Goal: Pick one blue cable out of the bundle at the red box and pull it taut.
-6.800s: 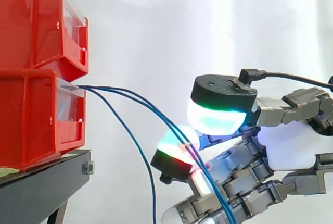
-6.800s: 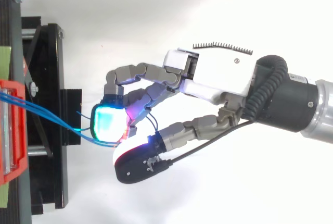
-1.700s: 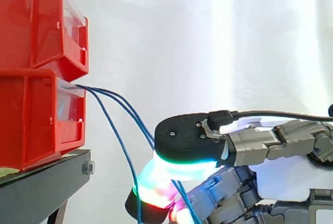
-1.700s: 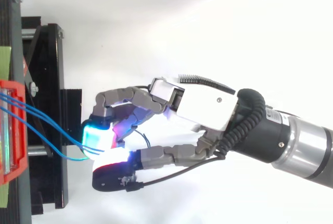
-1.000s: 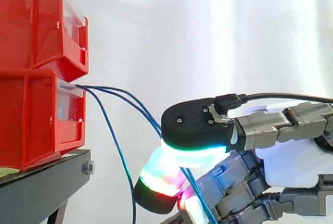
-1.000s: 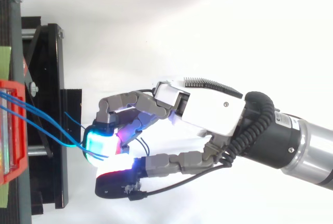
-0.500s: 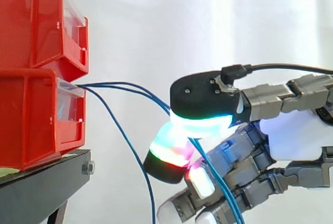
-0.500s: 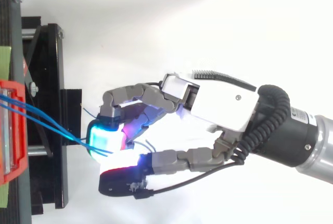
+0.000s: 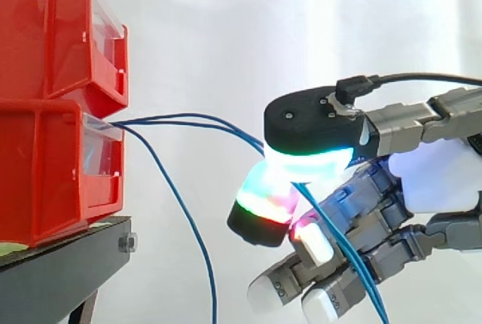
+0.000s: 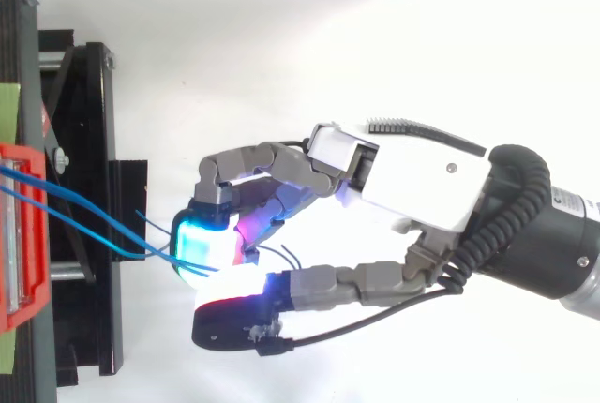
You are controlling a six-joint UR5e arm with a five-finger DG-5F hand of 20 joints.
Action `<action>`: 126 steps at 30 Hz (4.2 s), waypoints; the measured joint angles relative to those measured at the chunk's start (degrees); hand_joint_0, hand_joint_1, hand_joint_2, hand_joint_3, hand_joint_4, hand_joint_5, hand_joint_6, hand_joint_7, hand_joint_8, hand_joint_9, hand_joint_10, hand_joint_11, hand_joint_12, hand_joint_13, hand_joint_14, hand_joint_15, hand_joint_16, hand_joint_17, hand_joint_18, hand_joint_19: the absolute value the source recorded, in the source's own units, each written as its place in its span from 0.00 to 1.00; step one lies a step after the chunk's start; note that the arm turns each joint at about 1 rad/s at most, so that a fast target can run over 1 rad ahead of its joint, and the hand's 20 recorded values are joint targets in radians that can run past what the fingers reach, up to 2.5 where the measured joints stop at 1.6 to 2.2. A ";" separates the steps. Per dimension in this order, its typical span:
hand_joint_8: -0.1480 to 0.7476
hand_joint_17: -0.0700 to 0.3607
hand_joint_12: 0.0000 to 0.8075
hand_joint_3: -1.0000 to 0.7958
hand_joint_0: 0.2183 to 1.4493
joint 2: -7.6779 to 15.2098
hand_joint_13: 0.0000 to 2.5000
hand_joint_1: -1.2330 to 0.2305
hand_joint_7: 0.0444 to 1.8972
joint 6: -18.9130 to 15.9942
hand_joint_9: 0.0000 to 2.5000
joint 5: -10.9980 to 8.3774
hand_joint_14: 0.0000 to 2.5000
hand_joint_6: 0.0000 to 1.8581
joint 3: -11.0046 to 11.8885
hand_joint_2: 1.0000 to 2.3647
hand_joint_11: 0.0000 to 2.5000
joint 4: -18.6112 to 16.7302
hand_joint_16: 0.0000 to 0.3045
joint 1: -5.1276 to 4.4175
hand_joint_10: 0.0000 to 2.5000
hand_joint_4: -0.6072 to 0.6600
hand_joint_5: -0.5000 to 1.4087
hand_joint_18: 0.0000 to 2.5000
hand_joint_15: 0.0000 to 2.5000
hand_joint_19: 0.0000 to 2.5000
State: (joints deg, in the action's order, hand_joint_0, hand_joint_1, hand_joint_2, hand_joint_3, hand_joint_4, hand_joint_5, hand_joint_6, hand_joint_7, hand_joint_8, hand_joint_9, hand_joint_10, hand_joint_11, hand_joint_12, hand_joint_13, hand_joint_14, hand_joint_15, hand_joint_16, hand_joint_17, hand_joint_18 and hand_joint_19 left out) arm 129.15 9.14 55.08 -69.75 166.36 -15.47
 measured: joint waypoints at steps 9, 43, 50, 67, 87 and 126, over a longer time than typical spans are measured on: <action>0.54 0.47 0.54 0.57 0.34 -0.88 0.25 0.27 0.67 0.00 0.38 -0.15 0.00 0.46 0.00 0.02 0.36 0.95 0.19 0.03 0.01 0.37 0.17 0.28 0.09 0.13; 0.51 0.46 0.52 0.39 0.41 -1.16 0.25 0.21 0.79 -0.35 0.39 -0.15 0.00 0.47 -0.02 0.01 0.36 1.21 0.18 0.08 0.01 0.48 0.17 0.28 0.08 0.12; 0.52 0.46 0.52 0.39 0.38 -1.12 0.25 0.23 0.77 -1.00 0.39 -0.23 0.00 0.47 -0.02 0.01 0.35 1.25 0.19 0.09 0.01 0.47 0.18 0.28 0.08 0.12; 0.52 0.48 0.55 0.28 0.26 -1.12 0.24 0.26 0.60 -1.06 0.37 -0.33 0.00 0.42 -0.02 0.00 0.35 1.34 0.20 0.09 0.01 0.53 0.18 0.27 0.09 0.13; 0.53 0.48 0.55 0.28 0.26 -1.10 0.24 0.36 0.68 -1.06 0.39 -0.33 0.00 0.36 -0.02 0.00 0.35 1.34 0.20 0.09 0.01 0.51 0.21 0.27 0.09 0.14; 0.51 0.48 0.54 0.47 0.30 -1.14 0.19 0.29 0.68 -1.06 0.35 -0.41 0.00 0.44 -0.02 0.02 0.33 2.00 0.20 0.09 0.01 0.53 0.20 0.23 0.05 0.10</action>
State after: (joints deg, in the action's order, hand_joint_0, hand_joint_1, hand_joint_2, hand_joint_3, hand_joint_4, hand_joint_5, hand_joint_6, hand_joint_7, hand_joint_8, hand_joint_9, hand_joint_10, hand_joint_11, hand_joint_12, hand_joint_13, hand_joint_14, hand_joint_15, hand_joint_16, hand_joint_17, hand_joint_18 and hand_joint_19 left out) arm 128.01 8.09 54.68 -69.78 168.36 -15.38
